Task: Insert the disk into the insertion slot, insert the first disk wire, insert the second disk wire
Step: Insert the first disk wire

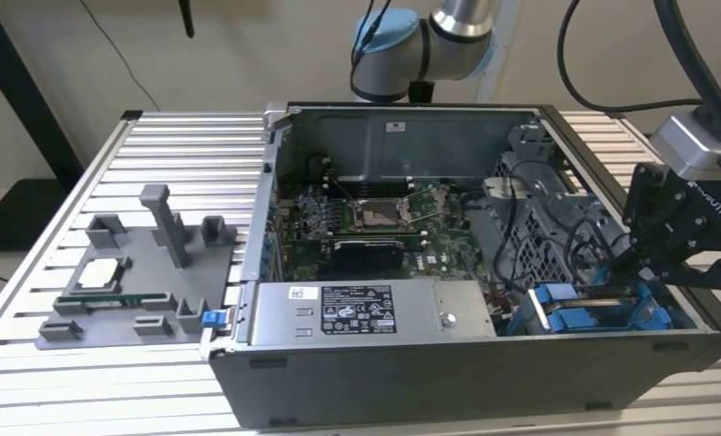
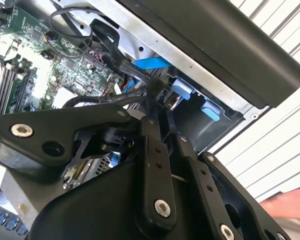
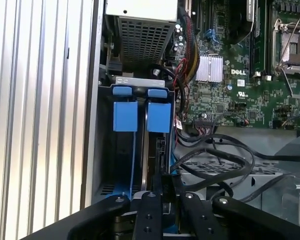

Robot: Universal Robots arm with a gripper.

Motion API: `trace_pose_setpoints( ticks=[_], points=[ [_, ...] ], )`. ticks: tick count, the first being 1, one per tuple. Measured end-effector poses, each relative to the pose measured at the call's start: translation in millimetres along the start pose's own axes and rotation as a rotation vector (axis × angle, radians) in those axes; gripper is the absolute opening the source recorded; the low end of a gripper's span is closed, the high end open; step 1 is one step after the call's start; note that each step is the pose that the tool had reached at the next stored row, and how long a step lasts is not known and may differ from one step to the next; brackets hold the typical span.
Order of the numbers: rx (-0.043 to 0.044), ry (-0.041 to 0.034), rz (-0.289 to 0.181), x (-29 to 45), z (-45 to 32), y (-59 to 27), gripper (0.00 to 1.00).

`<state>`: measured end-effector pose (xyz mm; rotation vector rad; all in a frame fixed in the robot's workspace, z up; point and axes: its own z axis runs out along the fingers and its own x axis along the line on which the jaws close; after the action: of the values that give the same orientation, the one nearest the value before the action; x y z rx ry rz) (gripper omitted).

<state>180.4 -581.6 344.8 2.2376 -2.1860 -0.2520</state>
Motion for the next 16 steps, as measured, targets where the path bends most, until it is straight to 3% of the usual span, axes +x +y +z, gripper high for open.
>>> trace_pose_setpoints(
  ticks=[16],
  points=[
    [0.0018,-0.0018,0.015,1.2,4.6,0.5,0.00]
  ],
)
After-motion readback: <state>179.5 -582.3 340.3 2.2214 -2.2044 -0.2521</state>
